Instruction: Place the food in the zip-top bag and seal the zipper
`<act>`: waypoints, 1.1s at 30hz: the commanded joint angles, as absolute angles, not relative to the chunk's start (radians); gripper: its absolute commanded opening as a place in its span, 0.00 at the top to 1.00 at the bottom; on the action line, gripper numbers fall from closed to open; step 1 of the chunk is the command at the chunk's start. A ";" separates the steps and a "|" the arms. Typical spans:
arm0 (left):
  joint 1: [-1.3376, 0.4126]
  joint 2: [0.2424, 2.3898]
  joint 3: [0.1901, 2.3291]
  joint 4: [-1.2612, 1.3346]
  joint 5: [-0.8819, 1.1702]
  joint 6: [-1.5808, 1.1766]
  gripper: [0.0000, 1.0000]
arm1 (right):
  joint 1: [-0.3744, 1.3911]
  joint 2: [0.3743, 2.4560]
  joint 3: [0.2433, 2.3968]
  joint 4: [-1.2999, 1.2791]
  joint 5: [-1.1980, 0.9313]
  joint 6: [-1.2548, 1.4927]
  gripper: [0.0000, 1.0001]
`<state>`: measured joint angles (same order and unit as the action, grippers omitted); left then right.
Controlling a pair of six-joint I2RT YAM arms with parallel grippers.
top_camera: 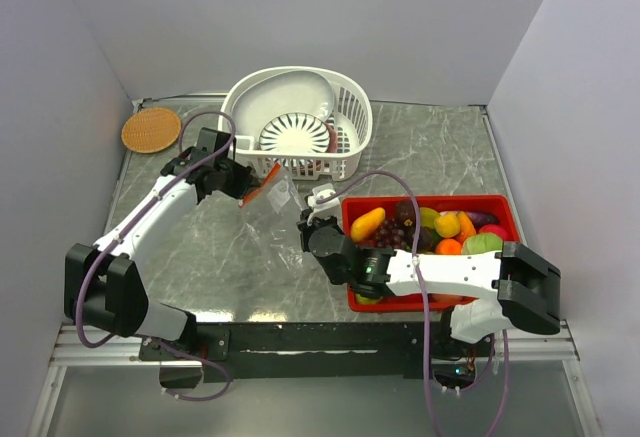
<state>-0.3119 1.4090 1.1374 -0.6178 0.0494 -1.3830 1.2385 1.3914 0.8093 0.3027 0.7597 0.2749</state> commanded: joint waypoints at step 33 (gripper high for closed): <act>-0.752 1.074 1.190 -0.658 -0.281 -0.548 0.99 | 0.999 1.244 1.103 -0.159 0.215 0.643 0.25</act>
<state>-0.7246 1.1126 1.1156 -0.6369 -0.2047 -0.6014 1.0069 1.1931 1.0336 -0.1383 0.3080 0.5995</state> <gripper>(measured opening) 0.020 0.757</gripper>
